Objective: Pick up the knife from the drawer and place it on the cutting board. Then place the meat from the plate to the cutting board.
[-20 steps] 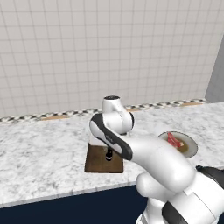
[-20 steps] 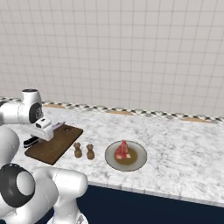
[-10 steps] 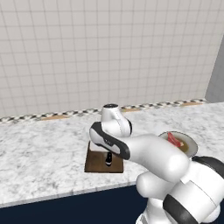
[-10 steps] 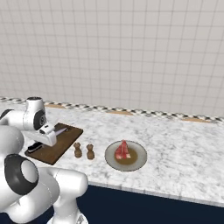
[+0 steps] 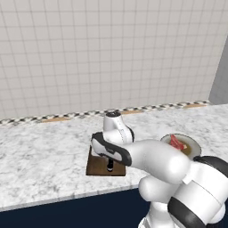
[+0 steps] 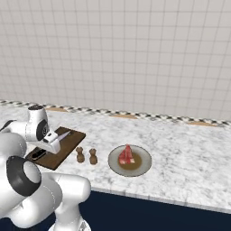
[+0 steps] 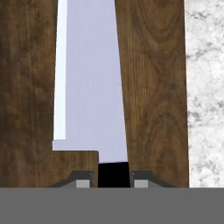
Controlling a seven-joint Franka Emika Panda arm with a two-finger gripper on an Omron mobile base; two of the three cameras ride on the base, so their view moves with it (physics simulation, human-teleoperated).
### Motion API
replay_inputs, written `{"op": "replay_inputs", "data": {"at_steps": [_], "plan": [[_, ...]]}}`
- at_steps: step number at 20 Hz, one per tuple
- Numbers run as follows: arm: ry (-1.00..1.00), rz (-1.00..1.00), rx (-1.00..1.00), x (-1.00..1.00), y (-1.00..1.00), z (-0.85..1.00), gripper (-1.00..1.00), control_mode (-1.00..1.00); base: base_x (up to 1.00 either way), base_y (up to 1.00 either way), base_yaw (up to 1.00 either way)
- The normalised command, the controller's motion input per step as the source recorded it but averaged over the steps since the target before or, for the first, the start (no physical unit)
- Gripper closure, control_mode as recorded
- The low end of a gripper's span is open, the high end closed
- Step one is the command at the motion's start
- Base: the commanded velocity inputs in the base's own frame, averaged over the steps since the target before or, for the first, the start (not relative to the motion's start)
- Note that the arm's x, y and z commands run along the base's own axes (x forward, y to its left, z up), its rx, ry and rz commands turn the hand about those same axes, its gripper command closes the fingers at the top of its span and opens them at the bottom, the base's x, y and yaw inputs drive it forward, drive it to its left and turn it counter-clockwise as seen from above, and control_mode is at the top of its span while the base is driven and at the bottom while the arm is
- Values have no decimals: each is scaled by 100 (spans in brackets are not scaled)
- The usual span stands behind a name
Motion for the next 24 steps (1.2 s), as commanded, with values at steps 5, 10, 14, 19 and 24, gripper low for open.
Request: {"op": "replay_inputs", "data": {"at_steps": [5, 10, 14, 19, 24], "plan": [[-5, 0, 0, 36, 1, -5, 100, -100, 0, 0, 0], [-1, 0, 0, 14, 9, -14, -100, -100, 0, 0, 0], [-7, 0, 0, -7, 0, -5, -100, -100, 0, 0, 0], [-12, -2, 0, -70, -5, 22, -100, -100, 0, 0, 0], [-10, -9, 0, -44, -28, 95, -100, -100, 0, 0, 0]]}}
